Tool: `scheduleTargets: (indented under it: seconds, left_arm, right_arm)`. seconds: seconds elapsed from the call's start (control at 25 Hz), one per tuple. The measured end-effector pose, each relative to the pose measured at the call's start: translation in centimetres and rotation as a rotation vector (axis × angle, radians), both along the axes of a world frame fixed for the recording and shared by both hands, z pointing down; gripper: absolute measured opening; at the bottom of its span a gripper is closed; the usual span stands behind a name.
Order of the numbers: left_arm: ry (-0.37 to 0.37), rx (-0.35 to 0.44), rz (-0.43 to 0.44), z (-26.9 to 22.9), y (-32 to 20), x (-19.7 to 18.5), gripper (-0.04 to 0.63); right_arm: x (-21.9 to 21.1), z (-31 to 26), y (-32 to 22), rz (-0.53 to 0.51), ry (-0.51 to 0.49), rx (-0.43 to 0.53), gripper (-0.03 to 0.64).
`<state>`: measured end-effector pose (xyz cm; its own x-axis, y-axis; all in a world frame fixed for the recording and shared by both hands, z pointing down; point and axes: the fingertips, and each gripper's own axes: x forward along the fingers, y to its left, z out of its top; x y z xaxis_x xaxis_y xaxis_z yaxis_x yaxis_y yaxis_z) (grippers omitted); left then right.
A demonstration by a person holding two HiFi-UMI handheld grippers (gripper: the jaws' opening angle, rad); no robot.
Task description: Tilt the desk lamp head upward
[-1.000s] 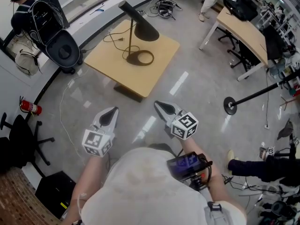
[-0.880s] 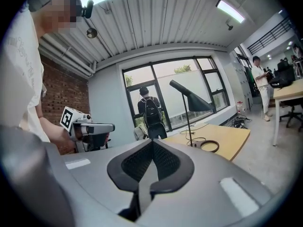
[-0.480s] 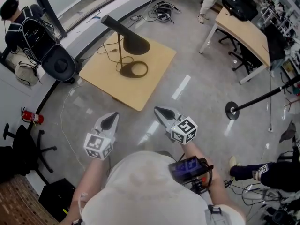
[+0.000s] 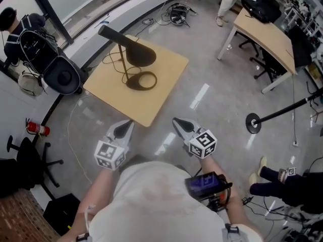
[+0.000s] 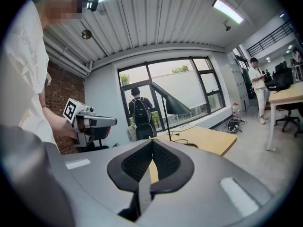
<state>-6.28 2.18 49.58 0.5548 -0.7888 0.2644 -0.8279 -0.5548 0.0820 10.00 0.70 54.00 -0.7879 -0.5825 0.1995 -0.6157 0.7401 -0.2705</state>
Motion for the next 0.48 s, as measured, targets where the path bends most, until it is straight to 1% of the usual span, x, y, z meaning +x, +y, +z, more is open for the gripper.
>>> scheduleTargets:
  seconds: [0.24,0.4,0.48]
  left_arm:
    - [-0.003,-0.008,-0.028,0.1,-1.5,-0.9,0.002]
    - [-0.013,-0.005,-0.015,0.3,-3.7,-1.6,0.002]
    - [-0.003,-0.02,-0.013,0.9,-5.1,-2.3,0.002]
  right_arm:
    - [-0.3,0.9,-1.6,-0.007,-0.011,-0.016,0.012]
    - [-1.3,1.2,-3.4,-0.012,-0.007,-0.022,0.012]
    - [-1.6,1.5,-4.6,-0.004,0.0,-0.028,0.012]
